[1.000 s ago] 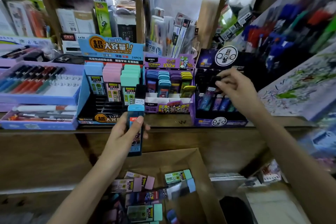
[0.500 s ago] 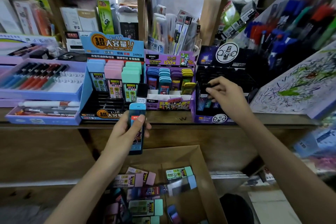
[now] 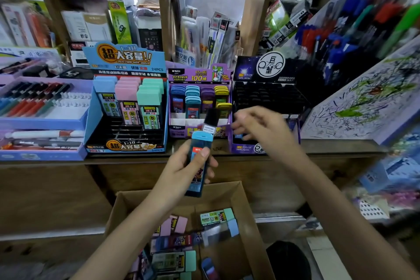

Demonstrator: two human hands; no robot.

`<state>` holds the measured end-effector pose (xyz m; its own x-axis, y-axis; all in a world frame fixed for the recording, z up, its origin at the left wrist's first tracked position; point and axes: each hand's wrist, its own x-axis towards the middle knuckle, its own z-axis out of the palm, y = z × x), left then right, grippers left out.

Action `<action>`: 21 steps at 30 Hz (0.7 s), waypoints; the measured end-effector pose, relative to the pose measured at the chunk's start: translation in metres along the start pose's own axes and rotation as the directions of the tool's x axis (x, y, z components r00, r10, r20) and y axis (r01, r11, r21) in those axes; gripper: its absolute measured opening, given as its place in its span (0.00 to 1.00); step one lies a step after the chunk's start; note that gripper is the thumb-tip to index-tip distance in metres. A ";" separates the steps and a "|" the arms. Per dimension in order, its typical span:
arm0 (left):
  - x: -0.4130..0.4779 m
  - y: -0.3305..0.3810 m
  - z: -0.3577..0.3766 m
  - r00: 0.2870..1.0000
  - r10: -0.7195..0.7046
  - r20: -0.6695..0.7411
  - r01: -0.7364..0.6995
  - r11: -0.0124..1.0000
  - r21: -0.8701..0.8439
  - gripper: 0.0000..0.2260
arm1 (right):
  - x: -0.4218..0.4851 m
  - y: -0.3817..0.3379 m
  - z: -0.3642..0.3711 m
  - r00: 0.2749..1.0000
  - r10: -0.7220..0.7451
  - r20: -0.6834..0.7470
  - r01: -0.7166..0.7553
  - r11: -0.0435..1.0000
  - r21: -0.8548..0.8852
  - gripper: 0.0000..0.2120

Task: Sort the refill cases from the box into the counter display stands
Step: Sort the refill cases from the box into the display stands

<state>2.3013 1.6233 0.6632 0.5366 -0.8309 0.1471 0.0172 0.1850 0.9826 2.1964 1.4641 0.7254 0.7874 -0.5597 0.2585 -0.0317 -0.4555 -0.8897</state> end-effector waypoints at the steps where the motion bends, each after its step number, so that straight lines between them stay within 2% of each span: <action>1: 0.001 -0.001 0.005 1.000 -0.009 0.025 0.009 1.000 0.006 0.14 | -0.003 -0.001 0.006 0.995 0.033 0.095 -0.042 0.995 0.093 0.04; 2: 0.003 -0.002 0.011 0.999 -0.017 0.045 0.017 1.000 0.008 0.13 | -0.006 0.000 0.011 0.988 0.038 0.149 -0.060 0.987 0.150 0.04; 4: 0.005 -0.003 0.019 0.998 -0.025 0.063 0.025 1.000 0.005 0.13 | -0.008 0.003 0.015 0.989 0.002 0.146 -0.025 0.987 0.157 0.06; 7: 0.009 -0.004 0.025 0.999 -0.029 0.038 0.029 1.000 -0.002 0.15 | -0.005 0.008 0.001 0.999 -0.027 0.039 0.017 0.971 0.239 0.05; 9: 0.013 -0.005 0.025 1.000 -0.021 0.001 0.021 1.000 0.022 0.15 | 0.003 0.011 -0.020 0.994 -0.046 -0.096 0.071 0.958 0.277 0.03; 11: 0.016 -0.006 0.022 0.999 0.001 -0.041 0.001 0.999 0.052 0.15 | 0.013 0.017 -0.043 0.970 -0.098 -0.224 0.139 0.974 0.179 0.02; 13: 0.018 -0.009 0.018 0.996 0.038 -0.080 -0.032 0.997 0.077 0.12 | 0.020 0.025 -0.059 0.948 -0.156 -0.278 0.169 0.985 0.024 0.04; 17: 0.019 -0.014 0.012 0.984 0.121 -0.133 -0.097 0.980 0.174 0.10 | 0.025 0.046 -0.061 0.958 -0.171 -0.232 0.155 0.984 -0.085 0.08; 21: 0.023 -0.016 0.004 0.983 0.127 -0.135 -0.097 0.972 0.213 0.07 | 0.029 0.058 -0.054 0.976 -0.177 -0.123 0.143 0.959 -0.245 0.12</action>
<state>2.3100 1.5987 0.6510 0.6437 -0.7218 0.2543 -0.2150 0.1483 0.9653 2.1840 1.3838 0.7013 0.6986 -0.5512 0.4561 -0.0687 -0.6863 -0.7241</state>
